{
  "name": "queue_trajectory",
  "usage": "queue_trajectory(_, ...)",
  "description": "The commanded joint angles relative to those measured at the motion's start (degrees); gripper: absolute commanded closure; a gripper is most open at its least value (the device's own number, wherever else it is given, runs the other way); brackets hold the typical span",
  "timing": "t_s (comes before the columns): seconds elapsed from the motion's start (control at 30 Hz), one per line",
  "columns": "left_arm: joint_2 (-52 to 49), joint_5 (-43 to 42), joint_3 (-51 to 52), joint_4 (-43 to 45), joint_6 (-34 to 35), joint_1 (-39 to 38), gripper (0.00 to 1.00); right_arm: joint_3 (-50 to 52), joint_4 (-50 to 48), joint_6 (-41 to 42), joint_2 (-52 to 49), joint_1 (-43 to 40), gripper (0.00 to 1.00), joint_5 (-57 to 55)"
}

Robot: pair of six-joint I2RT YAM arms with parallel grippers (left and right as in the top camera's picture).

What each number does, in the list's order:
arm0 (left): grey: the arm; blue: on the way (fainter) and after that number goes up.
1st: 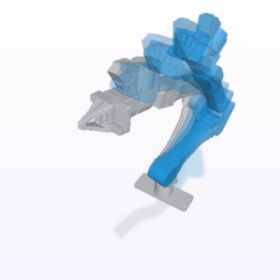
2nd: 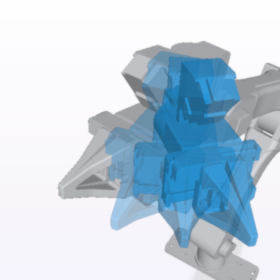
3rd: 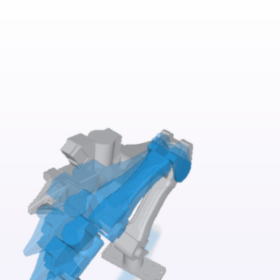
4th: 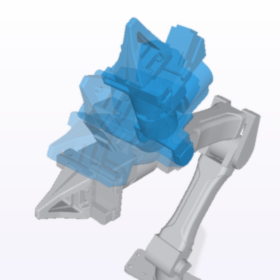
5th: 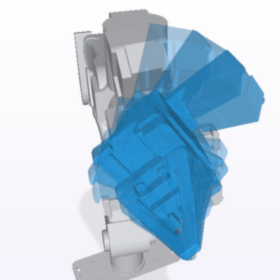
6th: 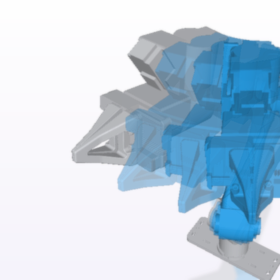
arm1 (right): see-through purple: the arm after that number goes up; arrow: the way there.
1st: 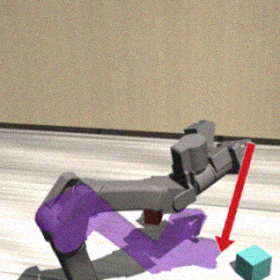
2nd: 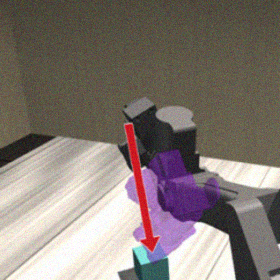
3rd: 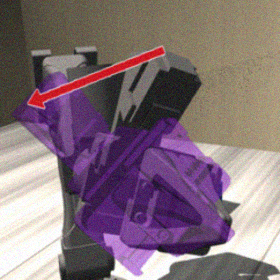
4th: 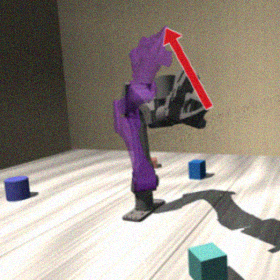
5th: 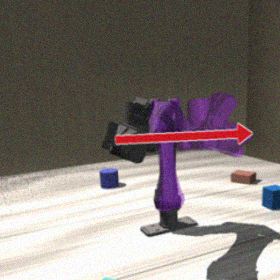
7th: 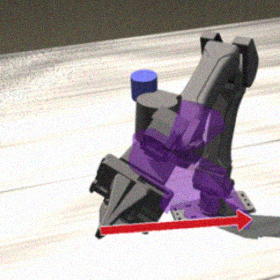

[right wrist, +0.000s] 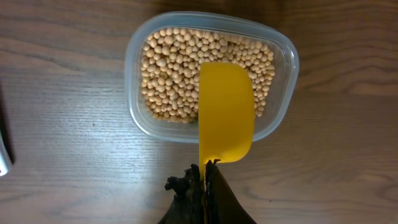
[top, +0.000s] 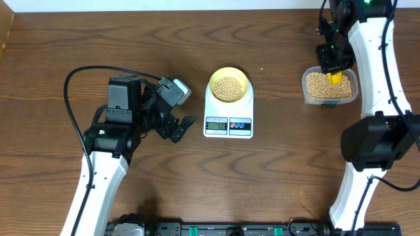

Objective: Scoop item into bowl and weigh 50g on scale
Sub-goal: 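Carry the scoop right and lay it in the soybean tub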

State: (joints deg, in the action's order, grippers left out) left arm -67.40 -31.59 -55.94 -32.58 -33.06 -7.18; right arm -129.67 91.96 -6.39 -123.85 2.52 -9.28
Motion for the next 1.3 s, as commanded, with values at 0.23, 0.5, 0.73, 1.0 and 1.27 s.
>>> queue_trajectory(0.23, -0.39, -0.26, 0.24, 0.07, -0.57, 0.15, 0.03, 0.22, 0.39, -0.04, 1.27, -9.55, 0.99, 25.77)
queue_trajectory(0.5, -0.39, -0.28, 0.24, 0.07, -0.57, 0.15, 0.02, 5.27, -0.70, -2.51, 1.27, -18.86, 0.99, 38.60)
queue_trajectory(0.73, -0.39, -0.26, 0.24, 0.07, -0.57, 0.15, 0.03, 14.47, -8.41, -2.64, 1.27, -22.93, 0.99, 47.41)
queue_trajectory(1.0, -0.39, -0.26, 0.24, 0.07, -0.57, 0.15, 0.02, 20.79, -10.93, -1.79, 1.27, -25.99, 0.99, 46.60)
queue_trajectory(1.27, -0.39, -0.26, 0.24, 0.07, -0.57, 0.15, 0.02, 20.83, -11.30, -0.72, 1.27, -30.10, 0.72, 41.75)
